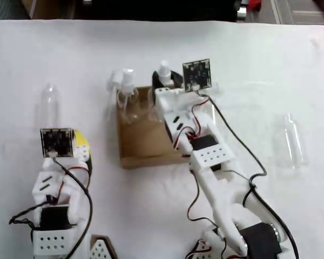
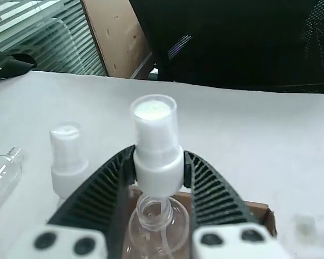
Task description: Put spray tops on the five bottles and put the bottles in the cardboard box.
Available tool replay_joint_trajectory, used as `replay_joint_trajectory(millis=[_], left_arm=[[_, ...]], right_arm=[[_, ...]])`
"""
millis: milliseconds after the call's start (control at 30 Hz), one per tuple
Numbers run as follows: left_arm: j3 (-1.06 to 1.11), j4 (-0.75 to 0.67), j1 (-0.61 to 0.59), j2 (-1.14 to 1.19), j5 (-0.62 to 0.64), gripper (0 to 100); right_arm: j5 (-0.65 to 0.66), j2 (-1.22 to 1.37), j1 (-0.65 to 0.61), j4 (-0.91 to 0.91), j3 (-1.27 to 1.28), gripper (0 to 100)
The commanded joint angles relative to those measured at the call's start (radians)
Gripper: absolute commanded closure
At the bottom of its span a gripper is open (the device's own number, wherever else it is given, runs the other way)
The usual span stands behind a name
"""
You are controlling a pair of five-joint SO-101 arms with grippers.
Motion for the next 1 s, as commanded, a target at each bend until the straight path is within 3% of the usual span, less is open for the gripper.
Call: replay_joint_trajectory(millis=[0, 167, 967], left_arm=[[-0.057, -0.002, 0.018, -0.004, 0.002, 98], [-0.057, -0.002, 0.018, -0.004, 0.002, 98], [-0.057, -0.002, 0.018, -0.004, 0.002, 98]], right_arm=[[0.057, -0.002, -0.004, -0.022, -0.014, 97.6], [0.153, -0.002, -0.012, -0.022, 0.015, 97.6], [0.152, -0.002, -0.028, -0.027, 0.110, 97.6]])
